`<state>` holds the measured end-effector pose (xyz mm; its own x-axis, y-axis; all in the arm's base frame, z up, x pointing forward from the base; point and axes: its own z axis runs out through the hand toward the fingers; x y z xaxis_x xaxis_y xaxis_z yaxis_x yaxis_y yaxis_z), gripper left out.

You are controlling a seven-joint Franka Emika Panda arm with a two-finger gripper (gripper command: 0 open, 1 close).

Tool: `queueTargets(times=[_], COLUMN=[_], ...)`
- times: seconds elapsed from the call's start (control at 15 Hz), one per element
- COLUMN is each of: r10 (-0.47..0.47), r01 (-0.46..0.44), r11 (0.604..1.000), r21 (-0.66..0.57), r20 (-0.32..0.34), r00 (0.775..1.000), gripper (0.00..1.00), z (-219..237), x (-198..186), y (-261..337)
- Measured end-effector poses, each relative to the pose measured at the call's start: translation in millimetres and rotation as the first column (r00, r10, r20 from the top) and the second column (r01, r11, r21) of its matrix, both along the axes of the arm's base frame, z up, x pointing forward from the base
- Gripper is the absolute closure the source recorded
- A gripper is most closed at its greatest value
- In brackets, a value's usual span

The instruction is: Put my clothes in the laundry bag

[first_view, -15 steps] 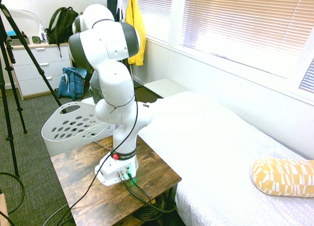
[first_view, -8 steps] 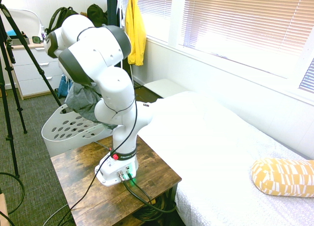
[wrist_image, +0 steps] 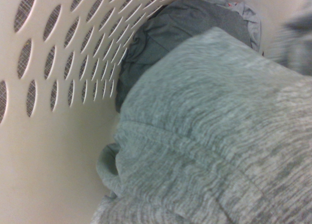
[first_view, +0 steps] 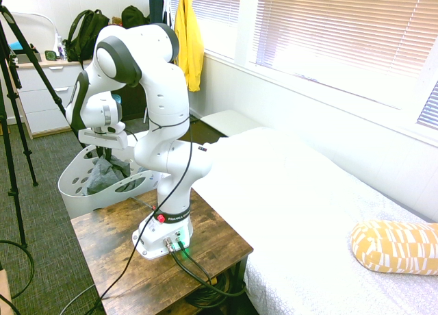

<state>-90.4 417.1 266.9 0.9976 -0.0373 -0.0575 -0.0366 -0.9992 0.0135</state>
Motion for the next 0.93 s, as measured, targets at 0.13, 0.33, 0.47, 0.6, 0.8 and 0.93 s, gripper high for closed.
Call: queueTargets(times=[0.13,0.33,0.47,0.6,0.8,0.93], r10=[-0.002,-0.015,-0.048,-0.097,-0.210,-0.296], r01=[0.002,0.015,0.047,0.096,0.207,0.294], r11=[1.000,1.000,0.999,0.995,0.978,0.955], r21=[0.008,0.017,0.024,0.033,0.038,0.035], r20=[0.004,0.010,0.023,0.045,0.103,0.138], r00=[1.000,1.000,0.999,0.994,0.972,0.945], gripper=[0.00,0.00,0.00,0.00,0.00,0.00], z=[-0.4,0.5,2.8,7.2,23.3,39.4], x=[4.5,13.4,41.1,95.4,229.2,329.2], y=[2.1,4.7,9.2,12.3,-8.5,-49.4])
